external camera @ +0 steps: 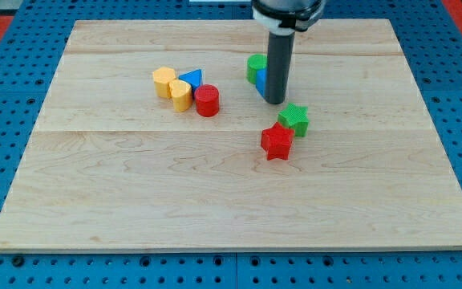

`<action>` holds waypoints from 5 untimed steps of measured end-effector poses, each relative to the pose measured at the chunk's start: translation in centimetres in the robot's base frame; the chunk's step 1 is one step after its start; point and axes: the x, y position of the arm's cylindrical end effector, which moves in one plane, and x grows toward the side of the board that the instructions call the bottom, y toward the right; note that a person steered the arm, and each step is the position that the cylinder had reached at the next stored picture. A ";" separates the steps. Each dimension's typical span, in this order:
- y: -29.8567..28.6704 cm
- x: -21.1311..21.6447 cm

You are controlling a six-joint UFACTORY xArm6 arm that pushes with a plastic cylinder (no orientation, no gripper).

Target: Push blue cube diagonally above red star

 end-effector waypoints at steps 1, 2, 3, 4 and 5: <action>3.9 -0.3; 5.2 -1.3; 5.1 -1.8; 5.1 -3.2; 4.4 -4.6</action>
